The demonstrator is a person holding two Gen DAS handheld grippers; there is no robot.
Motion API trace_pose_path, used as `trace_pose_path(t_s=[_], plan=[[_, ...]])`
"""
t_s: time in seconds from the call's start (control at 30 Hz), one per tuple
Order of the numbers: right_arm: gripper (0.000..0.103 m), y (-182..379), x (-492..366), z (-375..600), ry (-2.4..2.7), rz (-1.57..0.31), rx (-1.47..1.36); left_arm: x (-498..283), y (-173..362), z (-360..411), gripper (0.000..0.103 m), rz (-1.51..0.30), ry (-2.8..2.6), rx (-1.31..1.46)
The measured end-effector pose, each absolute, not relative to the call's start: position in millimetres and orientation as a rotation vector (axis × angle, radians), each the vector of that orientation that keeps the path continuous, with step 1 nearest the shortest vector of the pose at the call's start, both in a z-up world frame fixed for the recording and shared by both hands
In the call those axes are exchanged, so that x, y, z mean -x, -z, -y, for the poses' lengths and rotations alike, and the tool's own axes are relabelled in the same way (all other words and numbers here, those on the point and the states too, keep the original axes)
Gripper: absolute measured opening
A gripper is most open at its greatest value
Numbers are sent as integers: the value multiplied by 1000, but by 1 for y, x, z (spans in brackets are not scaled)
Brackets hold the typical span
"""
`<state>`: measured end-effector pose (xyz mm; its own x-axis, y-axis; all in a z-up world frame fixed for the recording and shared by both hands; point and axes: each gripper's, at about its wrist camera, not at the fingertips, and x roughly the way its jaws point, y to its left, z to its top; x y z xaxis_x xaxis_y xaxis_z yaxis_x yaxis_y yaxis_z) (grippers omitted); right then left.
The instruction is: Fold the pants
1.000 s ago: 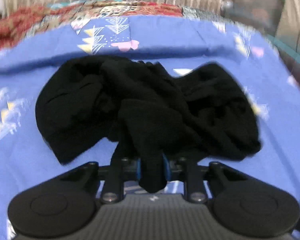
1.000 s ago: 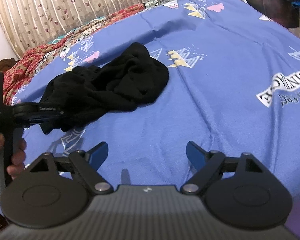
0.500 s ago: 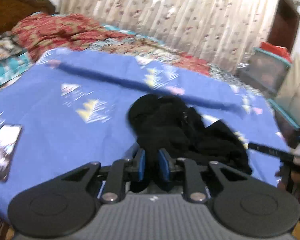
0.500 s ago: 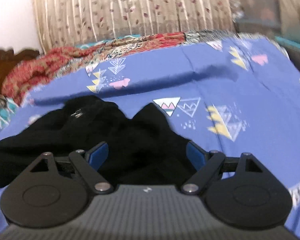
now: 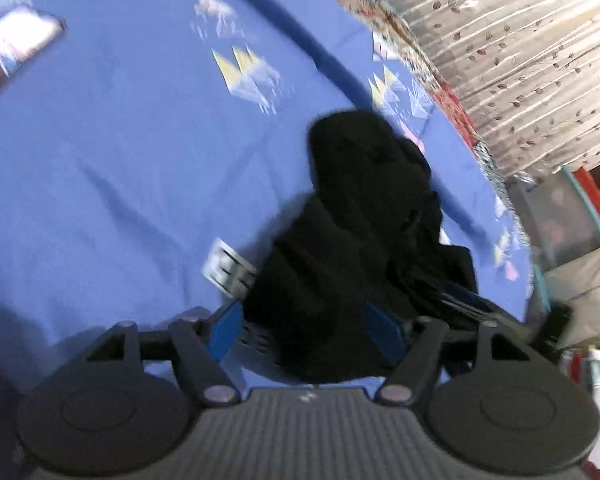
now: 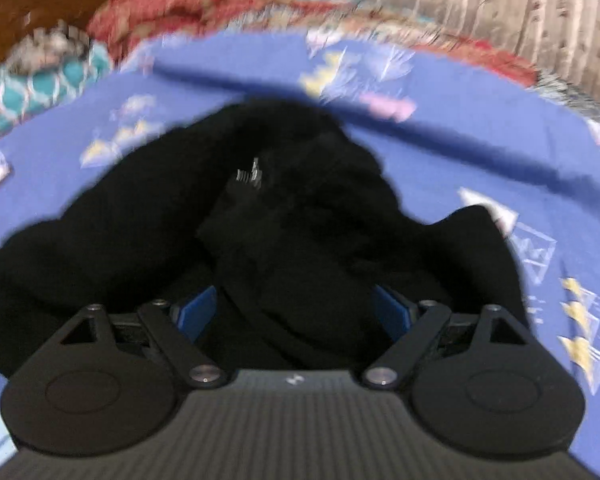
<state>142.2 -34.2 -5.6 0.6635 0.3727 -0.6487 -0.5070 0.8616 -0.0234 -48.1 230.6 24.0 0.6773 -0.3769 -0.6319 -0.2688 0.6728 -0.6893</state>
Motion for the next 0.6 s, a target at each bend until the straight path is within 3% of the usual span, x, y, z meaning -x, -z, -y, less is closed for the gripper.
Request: trace_pose_path(t_s=[0.07, 0.1, 0.13, 0.17, 0.4, 0.6], plan=[[71, 18, -159, 31, -487, -741, 214, 42, -13, -224, 69, -872, 84, 902], [43, 20, -165, 32, -490, -758, 211, 38, -7, -222, 63, -882, 98, 920], [16, 17, -169, 37, -495, -761, 169, 35, -4, -219, 32, -888, 107, 928], [10, 7, -172, 47, -463, -756, 122, 31, -1, -217, 10, -898, 127, 930], [9, -90, -144, 201, -197, -454, -270, 44, -32, -230, 10, -786, 127, 928], [9, -130, -68, 347, 62, -294, -522, 69, -84, -269, 9, -640, 97, 926]])
